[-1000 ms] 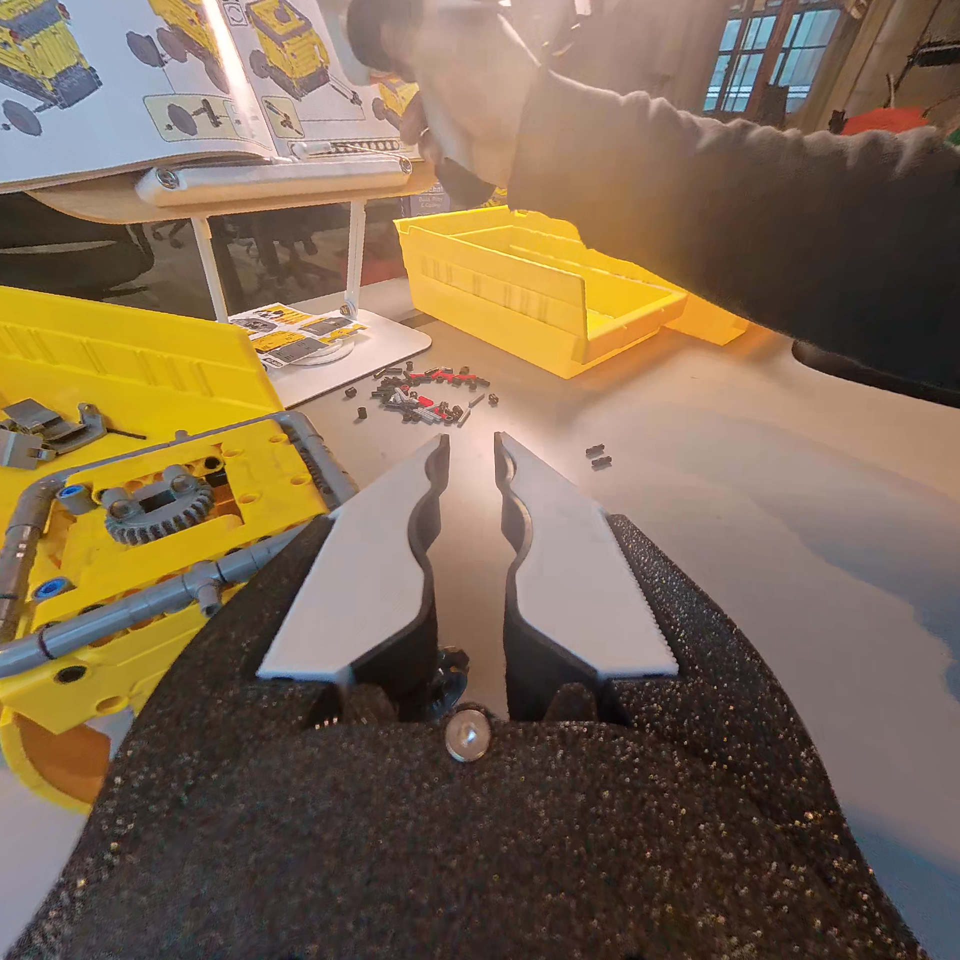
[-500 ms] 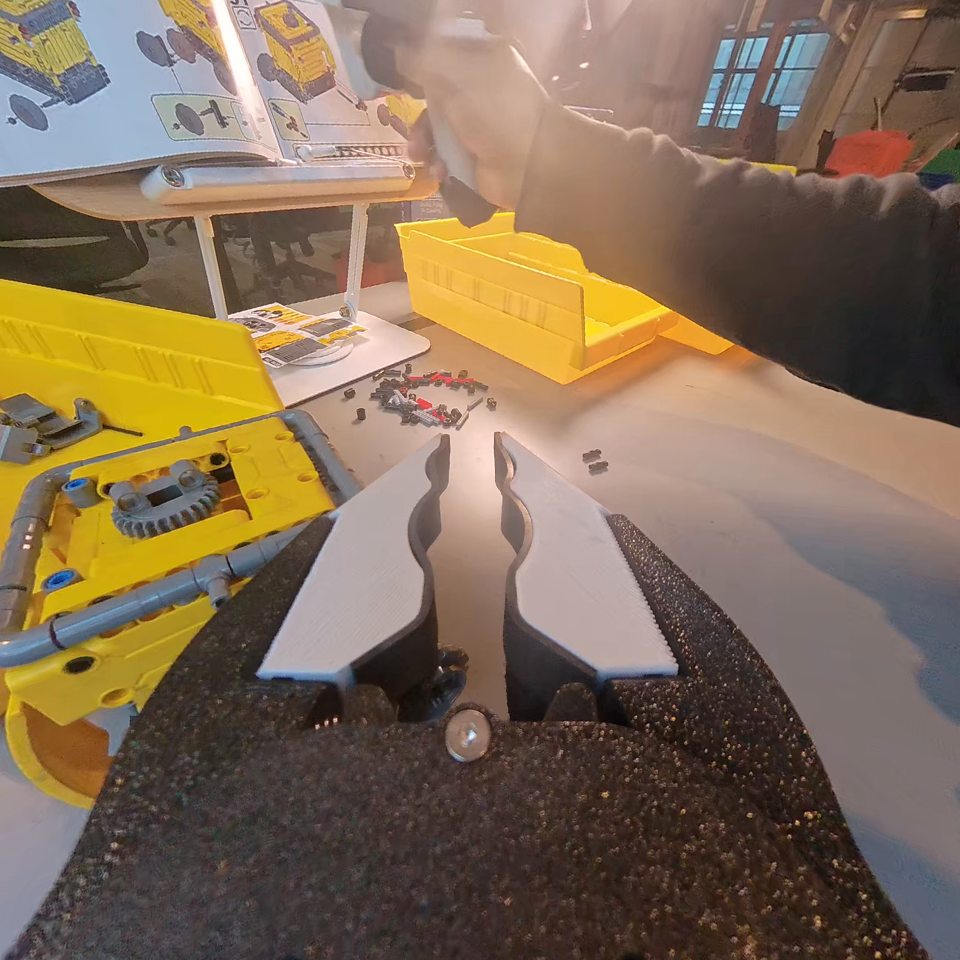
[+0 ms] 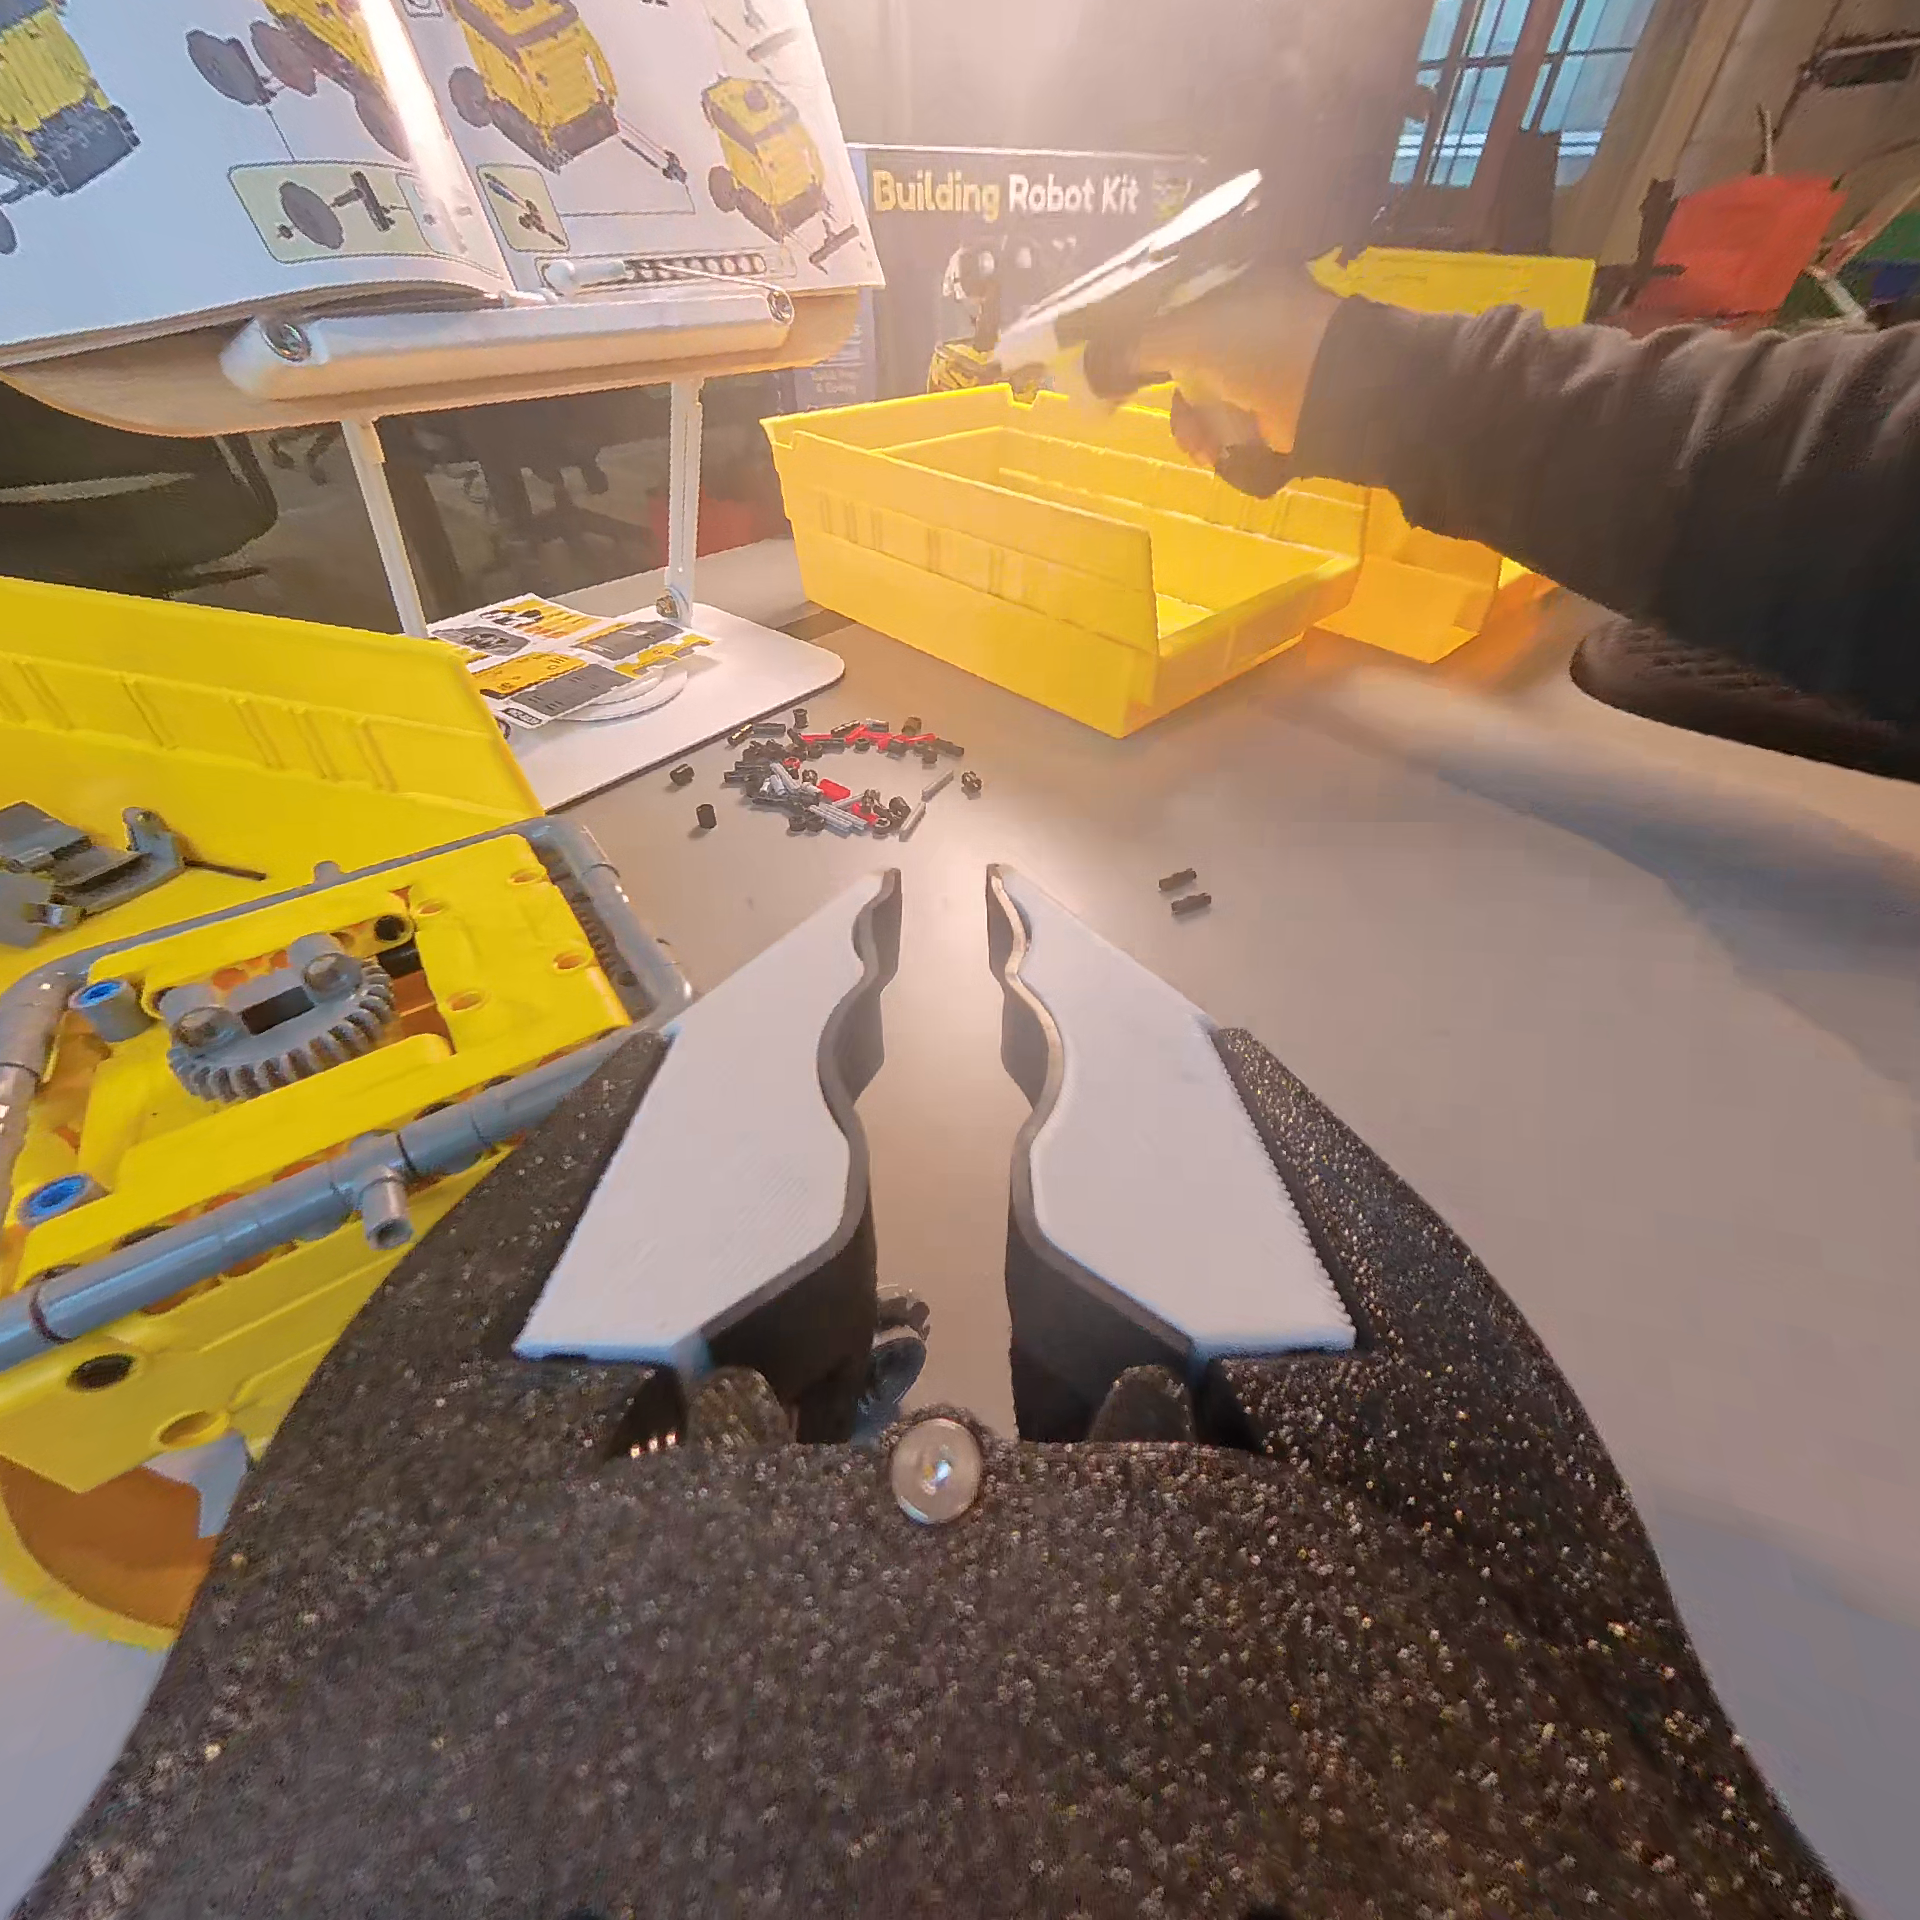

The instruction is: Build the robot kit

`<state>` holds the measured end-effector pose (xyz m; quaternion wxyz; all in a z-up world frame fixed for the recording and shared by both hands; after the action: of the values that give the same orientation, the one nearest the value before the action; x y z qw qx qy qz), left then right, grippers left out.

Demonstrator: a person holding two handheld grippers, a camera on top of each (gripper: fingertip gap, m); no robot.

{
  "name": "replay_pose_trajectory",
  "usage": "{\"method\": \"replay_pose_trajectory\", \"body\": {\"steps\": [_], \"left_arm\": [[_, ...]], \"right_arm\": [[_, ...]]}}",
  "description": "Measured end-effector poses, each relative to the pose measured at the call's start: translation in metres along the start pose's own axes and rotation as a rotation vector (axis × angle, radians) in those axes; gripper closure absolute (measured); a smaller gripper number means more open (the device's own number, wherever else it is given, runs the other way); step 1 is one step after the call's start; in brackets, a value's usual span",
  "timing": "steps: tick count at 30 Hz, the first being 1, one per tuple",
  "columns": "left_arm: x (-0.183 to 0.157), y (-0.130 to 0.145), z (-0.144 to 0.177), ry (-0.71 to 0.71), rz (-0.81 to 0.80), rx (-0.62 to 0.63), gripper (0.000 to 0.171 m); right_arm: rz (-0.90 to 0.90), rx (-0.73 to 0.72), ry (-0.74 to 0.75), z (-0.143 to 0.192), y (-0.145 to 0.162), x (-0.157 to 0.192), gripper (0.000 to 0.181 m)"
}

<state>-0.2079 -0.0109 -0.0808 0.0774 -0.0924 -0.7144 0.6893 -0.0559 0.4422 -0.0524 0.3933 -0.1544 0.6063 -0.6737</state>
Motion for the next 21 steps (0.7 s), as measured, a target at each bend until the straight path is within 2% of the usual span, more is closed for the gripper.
{"method": "replay_pose_trajectory", "body": {"steps": [4,11,15,21], "left_arm": [[-0.002,0.003,-0.002,0.009,-0.017,0.016,0.158],[-0.001,0.005,-0.003,0.012,-0.005,0.025,0.158],[0.001,0.005,-0.003,0.019,0.024,0.024,0.158],[-0.001,0.006,-0.004,0.038,0.027,0.034,0.158]], "right_arm": [[0.004,0.161,0.002,-0.033,0.046,-0.005,0.175],[0.021,0.409,-0.004,-0.085,0.088,-0.011,0.178],[0.059,0.485,-0.052,-0.088,0.09,-0.006,0.181],[0.03,0.559,-0.224,-0.068,0.086,0.016,0.181]]}}
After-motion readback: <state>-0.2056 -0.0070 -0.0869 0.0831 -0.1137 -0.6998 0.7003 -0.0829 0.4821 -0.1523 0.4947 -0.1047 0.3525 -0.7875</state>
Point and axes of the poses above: each gripper's, where its closed fingertips meet, z back along the fingers, y out of its underside, x = y × z across the jaws, the point moved 3 cm from there along z, back along the fingers, and after that the axes turned 12 degrees about -x, right-handed, at the moved point
